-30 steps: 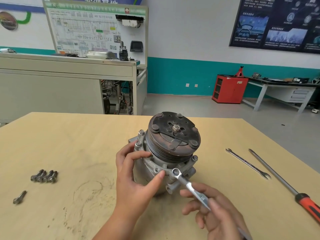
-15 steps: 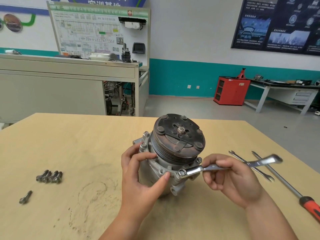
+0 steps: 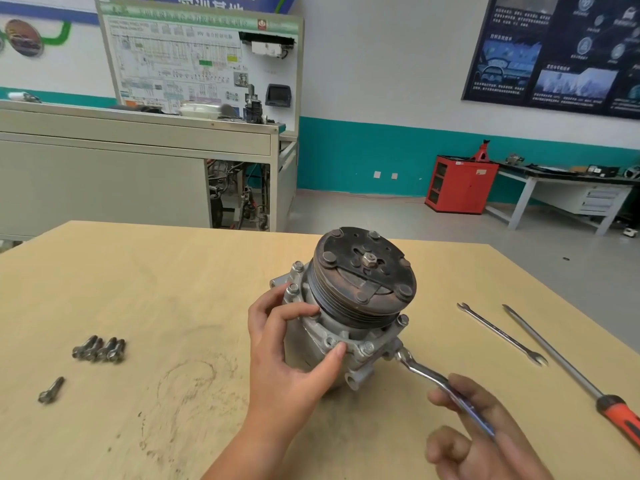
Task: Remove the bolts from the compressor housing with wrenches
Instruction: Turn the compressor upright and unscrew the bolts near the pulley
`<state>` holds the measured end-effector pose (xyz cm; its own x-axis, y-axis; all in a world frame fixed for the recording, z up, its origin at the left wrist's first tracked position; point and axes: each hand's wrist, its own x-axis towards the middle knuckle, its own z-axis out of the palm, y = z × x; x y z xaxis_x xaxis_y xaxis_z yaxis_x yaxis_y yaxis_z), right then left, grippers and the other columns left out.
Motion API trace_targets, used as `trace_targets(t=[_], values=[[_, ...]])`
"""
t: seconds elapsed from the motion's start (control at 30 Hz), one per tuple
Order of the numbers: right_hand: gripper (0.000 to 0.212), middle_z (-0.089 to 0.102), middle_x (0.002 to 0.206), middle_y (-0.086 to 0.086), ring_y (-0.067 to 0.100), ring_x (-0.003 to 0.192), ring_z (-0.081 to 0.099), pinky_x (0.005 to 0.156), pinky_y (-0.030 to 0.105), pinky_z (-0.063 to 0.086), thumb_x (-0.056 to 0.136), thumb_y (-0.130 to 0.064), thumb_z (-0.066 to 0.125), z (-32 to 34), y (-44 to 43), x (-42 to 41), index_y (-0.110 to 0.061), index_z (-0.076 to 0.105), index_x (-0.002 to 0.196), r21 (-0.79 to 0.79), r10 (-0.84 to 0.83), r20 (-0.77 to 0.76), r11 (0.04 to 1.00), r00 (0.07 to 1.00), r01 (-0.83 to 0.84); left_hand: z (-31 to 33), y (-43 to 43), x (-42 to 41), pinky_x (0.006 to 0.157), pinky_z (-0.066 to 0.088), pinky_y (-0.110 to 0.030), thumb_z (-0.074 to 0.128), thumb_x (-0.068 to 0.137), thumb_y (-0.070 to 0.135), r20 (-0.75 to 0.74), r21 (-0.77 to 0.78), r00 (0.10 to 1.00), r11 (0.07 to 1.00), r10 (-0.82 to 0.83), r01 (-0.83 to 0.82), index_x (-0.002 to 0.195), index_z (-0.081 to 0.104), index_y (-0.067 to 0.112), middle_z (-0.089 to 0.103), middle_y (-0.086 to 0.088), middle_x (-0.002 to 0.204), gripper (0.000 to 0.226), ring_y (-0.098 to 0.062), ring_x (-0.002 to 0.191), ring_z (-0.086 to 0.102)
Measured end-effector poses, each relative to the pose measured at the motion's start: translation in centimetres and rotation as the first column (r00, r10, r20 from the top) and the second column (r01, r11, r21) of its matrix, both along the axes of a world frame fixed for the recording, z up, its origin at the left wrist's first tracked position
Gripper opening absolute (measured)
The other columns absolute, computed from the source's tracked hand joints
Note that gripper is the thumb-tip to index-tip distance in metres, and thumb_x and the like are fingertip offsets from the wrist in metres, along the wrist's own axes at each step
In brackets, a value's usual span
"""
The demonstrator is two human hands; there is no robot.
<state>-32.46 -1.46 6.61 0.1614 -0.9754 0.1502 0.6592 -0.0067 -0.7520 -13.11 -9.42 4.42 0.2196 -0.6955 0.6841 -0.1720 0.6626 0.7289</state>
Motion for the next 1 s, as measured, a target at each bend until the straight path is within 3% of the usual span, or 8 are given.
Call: trace_targets(t=[0.03,0.1,0.17,0.3,0.43,0.67,0.77,1.0], values=[[0.055,0.067,0.105,0.019,0.044,0.071,0.064,0.053,0.031,0.048,0.056,-0.040,0.088,-0.4,0.0,1.1,-0.014,0.072,0.102,-0.068,0.133,-0.015,0.989,0.991,-0.134,0.0,0.0,0.0,0.112,0.033,-0.031,0.073,0.062,0.041,0.002,-0.002,1.000,1.000,0.003,-0.003,0.097,0.058,0.050,0.040,0.017,0.127,0.039,-0.011,0.135,0.036],[0.061,0.073,0.078,0.008,0.032,0.044,0.059,0.034,0.018,0.036,0.014,-0.043,0.093,0.6,1.5,2.5,-0.032,0.076,0.071,0.010,-0.087,-0.288,0.996,0.954,0.094,-0.1,0.0,0.0,0.112,0.034,-0.040,0.074,0.062,0.041,0.000,-0.006,1.000,1.000,0.007,-0.007,0.097,0.058,0.050,0.041,0.015,0.127,0.039,-0.014,0.135,0.037],[0.041,0.073,0.076,0.001,0.033,0.044,0.061,0.030,0.017,0.034,0.036,-0.004,0.078,0.8,1.6,3.4,-0.032,0.075,0.066,-0.052,-0.209,-0.291,0.978,0.934,0.203,0.0,0.0,0.0,0.111,0.034,-0.043,0.074,0.062,0.041,-0.007,-0.008,1.000,1.000,0.010,-0.010,0.097,0.058,0.050,0.041,0.013,0.128,0.039,-0.015,0.135,0.037],[0.059,0.073,0.083,0.002,0.037,0.049,0.064,0.027,0.020,0.036,0.062,0.032,0.053,0.5,1.0,4.5,-0.013,0.069,0.096,-0.057,-0.258,-0.292,0.966,0.921,0.252,0.0,0.0,0.0,0.110,0.034,-0.041,0.074,0.062,0.042,-0.010,-0.003,1.000,1.000,0.012,-0.012,0.097,0.058,0.050,0.041,0.007,0.129,0.039,-0.012,0.134,0.037],[0.037,0.071,0.085,0.014,0.031,0.037,0.056,0.027,0.014,0.028,0.062,-0.010,0.046,0.4,0.4,4.4,-0.001,0.062,0.095,-0.069,-0.235,-0.214,0.972,0.948,0.226,0.0,0.0,0.0,0.111,0.035,-0.047,0.074,0.063,0.043,-0.009,0.001,1.000,1.000,0.013,-0.013,0.097,0.058,0.050,0.041,0.009,0.129,0.039,-0.016,0.134,0.038],[0.031,0.062,0.058,0.024,0.018,0.033,0.045,0.031,0.012,0.025,0.058,-0.025,0.055,1.6,-2.7,1.2,-0.007,0.075,0.074,-0.097,-0.176,-0.316,0.983,0.932,0.153,0.1,0.1,0.0,0.110,0.035,-0.049,0.075,0.062,0.043,-0.019,0.012,1.000,1.000,0.004,-0.004,0.096,0.058,0.051,0.040,0.016,0.128,0.039,-0.020,0.133,0.040],[0.047,0.060,0.054,0.018,0.015,0.037,0.046,0.033,0.013,0.028,0.036,-0.040,0.076,2.8,-5.7,-0.1,-0.005,0.072,0.067,-0.073,-0.028,-0.373,0.997,0.927,0.001,0.1,0.1,0.0,0.111,0.034,-0.047,0.074,0.061,0.043,-0.022,0.022,1.000,1.000,0.006,-0.005,0.095,0.059,0.052,0.041,0.019,0.127,0.039,-0.016,0.133,0.040],[0.027,0.063,0.062,0.017,0.014,0.048,0.054,0.047,0.020,0.037,0.057,-0.030,0.071,2.7,-7.7,-0.8,-0.005,0.067,0.067,-0.074,0.234,-0.104,0.967,0.967,-0.243,0.0,0.1,0.1,0.109,0.035,-0.054,0.074,0.059,0.043,-0.016,0.035,1.000,0.999,0.022,-0.022,0.095,0.059,0.049,0.042,0.018,0.128,0.040,-0.018,0.133,0.041]])
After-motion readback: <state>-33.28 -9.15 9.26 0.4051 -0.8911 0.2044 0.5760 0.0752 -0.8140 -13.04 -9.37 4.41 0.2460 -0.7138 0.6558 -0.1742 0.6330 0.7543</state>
